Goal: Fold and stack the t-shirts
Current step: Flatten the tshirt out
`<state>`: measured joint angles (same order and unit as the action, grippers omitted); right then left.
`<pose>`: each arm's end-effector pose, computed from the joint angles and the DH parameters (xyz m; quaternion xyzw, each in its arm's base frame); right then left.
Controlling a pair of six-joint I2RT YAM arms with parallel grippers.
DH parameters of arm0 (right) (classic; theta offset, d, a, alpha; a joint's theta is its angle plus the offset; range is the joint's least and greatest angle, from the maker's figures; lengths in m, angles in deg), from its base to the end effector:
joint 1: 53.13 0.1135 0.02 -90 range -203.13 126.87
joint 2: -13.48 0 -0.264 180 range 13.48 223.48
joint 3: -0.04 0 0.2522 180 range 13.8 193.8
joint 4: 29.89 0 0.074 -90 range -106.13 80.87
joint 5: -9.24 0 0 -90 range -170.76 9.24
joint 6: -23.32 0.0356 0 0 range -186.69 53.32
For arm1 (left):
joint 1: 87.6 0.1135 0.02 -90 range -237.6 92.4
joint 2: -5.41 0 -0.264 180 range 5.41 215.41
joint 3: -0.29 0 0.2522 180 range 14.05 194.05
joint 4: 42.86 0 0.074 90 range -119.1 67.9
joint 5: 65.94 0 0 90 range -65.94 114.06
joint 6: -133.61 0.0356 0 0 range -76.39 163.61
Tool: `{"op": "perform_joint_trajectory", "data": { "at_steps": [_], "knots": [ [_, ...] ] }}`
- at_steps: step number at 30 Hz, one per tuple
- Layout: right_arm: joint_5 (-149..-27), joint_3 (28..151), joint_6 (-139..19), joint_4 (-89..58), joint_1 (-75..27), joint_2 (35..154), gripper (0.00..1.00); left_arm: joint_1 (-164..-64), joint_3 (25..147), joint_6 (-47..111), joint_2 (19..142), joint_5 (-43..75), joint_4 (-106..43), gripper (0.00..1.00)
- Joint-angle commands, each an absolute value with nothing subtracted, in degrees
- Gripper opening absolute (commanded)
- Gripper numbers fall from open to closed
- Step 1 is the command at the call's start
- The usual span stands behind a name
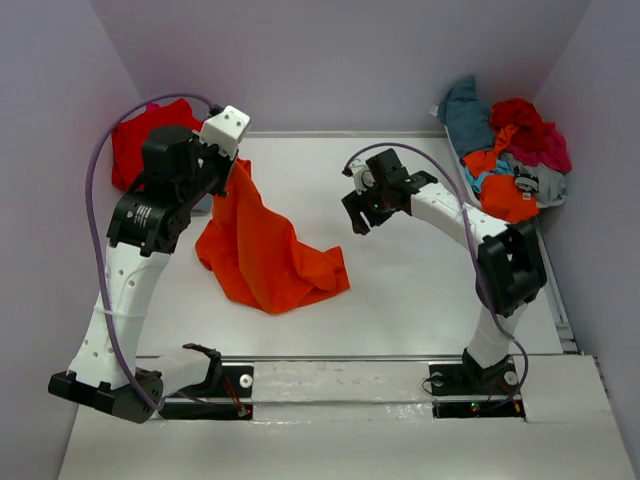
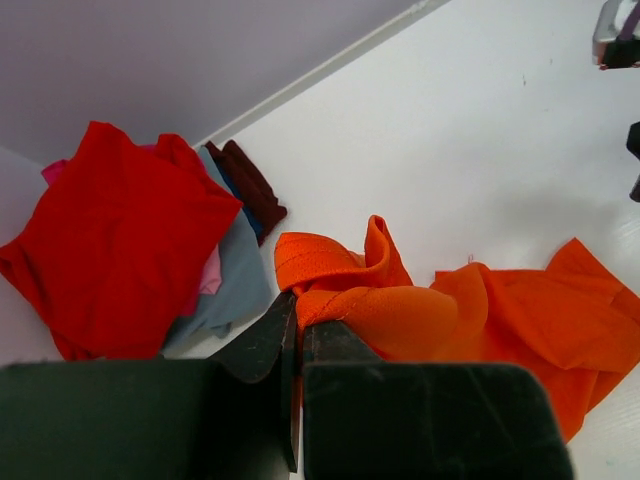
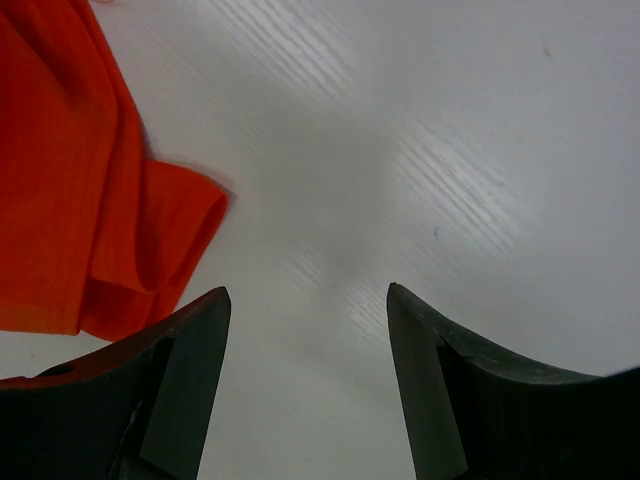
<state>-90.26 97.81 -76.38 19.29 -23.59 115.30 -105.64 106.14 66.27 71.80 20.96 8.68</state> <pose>0.3372 0.1979 0.2667 -0.3421 0.8820 0.1316 0.2961 0.2049 -0.0688 0.4928 0.2863 0.7229 0.0043 0.6289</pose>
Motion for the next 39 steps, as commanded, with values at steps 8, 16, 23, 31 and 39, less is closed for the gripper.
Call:
{"op": "perform_joint_trajectory", "data": {
  "at_steps": [8,16,23,31,39],
  "knots": [
    [-96.9,105.6,-75.6,21.0,-23.8,126.1,0.67,-106.0,103.5,67.8,70.1,17.8,11.8,0.05],
    [-97.4,105.7,-76.0,19.7,-23.8,127.2,0.66,-106.0,96.8,75.6,62.6,18.4,24.6,0.06],
    [-98.3,111.9,-75.5,21.0,-23.8,129.2,0.66,-106.0,96.9,76.4,54.5,22.4,33.1,0.06],
    [-101.9,122.9,-74.6,26.3,-23.8,135.2,0.66,-105.3,90.1,76.9,50.0,25.6,36.0,0.06],
    [-104.3,128.8,-74.2,30.4,-21.4,139.4,0.66,-105.3,82.2,79.4,49.9,28.3,35.9,0.11]
  ]
}}
